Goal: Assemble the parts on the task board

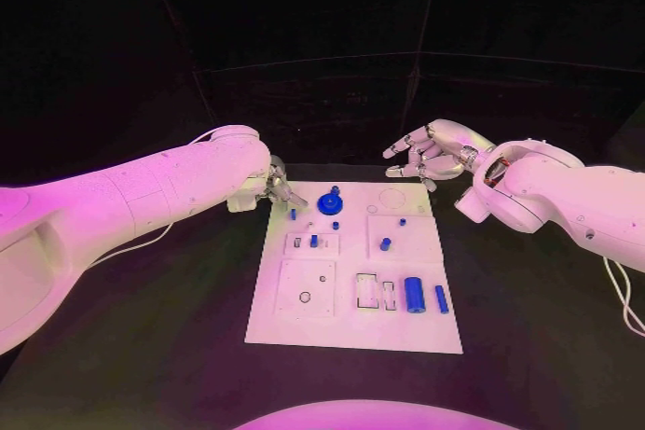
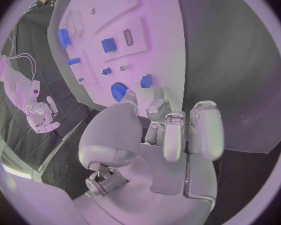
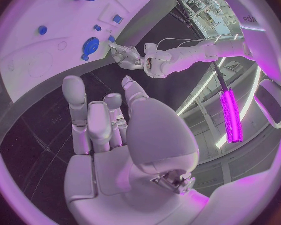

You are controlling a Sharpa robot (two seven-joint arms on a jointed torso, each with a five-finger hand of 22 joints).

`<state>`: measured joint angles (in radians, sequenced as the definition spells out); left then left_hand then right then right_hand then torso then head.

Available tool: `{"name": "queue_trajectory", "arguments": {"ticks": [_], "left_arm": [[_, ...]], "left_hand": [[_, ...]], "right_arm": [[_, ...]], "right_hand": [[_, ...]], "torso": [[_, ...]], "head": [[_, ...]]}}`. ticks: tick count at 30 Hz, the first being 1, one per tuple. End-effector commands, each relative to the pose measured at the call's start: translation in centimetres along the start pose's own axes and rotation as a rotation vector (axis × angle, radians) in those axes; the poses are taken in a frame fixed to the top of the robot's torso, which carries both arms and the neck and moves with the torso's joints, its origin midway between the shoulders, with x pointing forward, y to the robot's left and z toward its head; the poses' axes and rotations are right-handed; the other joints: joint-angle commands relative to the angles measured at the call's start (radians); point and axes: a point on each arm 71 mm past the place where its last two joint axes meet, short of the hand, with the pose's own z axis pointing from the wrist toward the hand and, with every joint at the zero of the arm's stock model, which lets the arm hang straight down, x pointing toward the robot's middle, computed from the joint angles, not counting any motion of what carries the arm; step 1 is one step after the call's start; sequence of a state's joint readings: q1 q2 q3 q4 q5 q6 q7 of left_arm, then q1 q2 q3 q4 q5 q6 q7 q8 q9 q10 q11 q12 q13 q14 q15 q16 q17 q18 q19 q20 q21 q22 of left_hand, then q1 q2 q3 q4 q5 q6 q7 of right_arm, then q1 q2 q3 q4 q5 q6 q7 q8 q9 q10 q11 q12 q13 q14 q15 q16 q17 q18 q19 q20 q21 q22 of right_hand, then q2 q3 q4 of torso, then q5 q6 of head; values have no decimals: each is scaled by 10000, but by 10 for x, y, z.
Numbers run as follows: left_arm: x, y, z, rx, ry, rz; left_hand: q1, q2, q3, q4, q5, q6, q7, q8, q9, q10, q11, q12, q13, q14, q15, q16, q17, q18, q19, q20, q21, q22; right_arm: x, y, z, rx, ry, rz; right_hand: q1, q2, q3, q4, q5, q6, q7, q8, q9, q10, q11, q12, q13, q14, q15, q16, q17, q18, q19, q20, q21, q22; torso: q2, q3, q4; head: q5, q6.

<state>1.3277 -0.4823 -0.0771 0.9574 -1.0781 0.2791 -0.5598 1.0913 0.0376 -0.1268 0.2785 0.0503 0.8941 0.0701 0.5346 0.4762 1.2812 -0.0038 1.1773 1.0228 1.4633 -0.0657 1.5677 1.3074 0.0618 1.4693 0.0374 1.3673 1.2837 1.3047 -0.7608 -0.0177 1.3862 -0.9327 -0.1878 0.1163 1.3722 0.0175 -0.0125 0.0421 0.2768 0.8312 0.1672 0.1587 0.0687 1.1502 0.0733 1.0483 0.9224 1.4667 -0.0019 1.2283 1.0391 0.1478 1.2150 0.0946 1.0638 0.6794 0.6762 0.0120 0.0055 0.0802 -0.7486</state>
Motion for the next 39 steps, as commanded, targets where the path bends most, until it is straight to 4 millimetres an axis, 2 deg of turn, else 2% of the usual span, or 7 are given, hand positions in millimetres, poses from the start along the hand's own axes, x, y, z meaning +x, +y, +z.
{"name": "queue_trajectory", "arguments": {"ticks": [1, 16, 27, 33, 36, 39], "left_arm": [[2, -1, 0, 84, 292, 190], [6, -2, 0, 219, 637, 216], [6, -4, -1, 328, 615, 63], [6, -4, -1, 403, 573, -35], [5, -5, -1, 495, 520, -165], [5, -5, -1, 560, 494, -251]], "left_hand": [[206, 73, 29, -99, -24, 83, -11, 31, -25, 70, -20, 48, -1, 1075, -56, 31, 2634, -1, 134, -29, 43, 15], [726, 397, 232, -356, -20, 228, -63, 145, -39, 84, -65, 54, -2, 1075, -91, 31, 2634, 4, 126, -62, 25, 10], [805, 449, 279, -407, -20, 224, -66, 158, -38, 75, -69, 40, -21, 1075, -95, 31, 2634, 7, 119, -68, 9, -7], [1152, 542, 453, -684, -20, 208, -69, 194, -34, 67, -73, 24, -39, 1075, -106, 31, 2634, 5, 117, -80, 7, 6], [1738, 882, 877, -1075, -8, 166, -122, 204, -36, 61, -129, 9, -50, 1075, -136, 31, 2634, 7, 114, -94, 1, 8], [2151, 1093, 1239, -1390, -15, 87, -148, 181, -51, 33, -158, -30, -82, 1075, -160, 31, 2634, 8, 112, -117, -4, 8]], "right_arm": [[-1, 2, 0, -136, 25, 1], [0, 2, 1, -135, 64, 7], [1, 2, 2, -143, 89, 11], [1, 2, 2, -142, 97, 12], [1, 2, 3, -142, 103, 13], [1, 2, 3, -141, 111, 14]], "right_hand": [[-38, 22, -19, 11, 41, -87, 6, 36, -8, -73, 18, -59, -9, -23, -63, -67, -15, 72, -62, 16, -39, -15], [-38, 22, -19, 11, 41, -87, 6, 36, -8, -73, 18, -59, -9, -23, -63, -67, -15, 72, -62, 16, -39, -15], [-38, 22, -19, 11, 41, -87, 6, 36, -8, -73, 18, -59, -9, -23, -63, -67, -15, 72, -62, 16, -39, -15], [-38, 22, -19, 11, 41, -87, 6, 36, -8, -73, 18, -59, -9, -23, -63, -67, -15, 72, -62, 16, -39, -15], [-38, 22, -19, 11, 41, -87, 6, 36, -8, -73, 18, -59, -9, -23, -63, -67, -15, 72, -62, 16, -39, -15], [-38, 22, -19, 11, 41, -87, 6, 36, -8, -73, 18, -59, -9, -23, -63, -67, -15, 72, -62, 16, -39, -15]], "torso": [[-1, 10, 9], [-3, 5, 7], [-3, 5, 10], [-3, 5, 3], [-2, 6, 9], [-1, 6, 6]], "head": [[-1, -10], [4, -29], [2, -99], [-3, -98], [-7, -107], [-9, -126]]}}
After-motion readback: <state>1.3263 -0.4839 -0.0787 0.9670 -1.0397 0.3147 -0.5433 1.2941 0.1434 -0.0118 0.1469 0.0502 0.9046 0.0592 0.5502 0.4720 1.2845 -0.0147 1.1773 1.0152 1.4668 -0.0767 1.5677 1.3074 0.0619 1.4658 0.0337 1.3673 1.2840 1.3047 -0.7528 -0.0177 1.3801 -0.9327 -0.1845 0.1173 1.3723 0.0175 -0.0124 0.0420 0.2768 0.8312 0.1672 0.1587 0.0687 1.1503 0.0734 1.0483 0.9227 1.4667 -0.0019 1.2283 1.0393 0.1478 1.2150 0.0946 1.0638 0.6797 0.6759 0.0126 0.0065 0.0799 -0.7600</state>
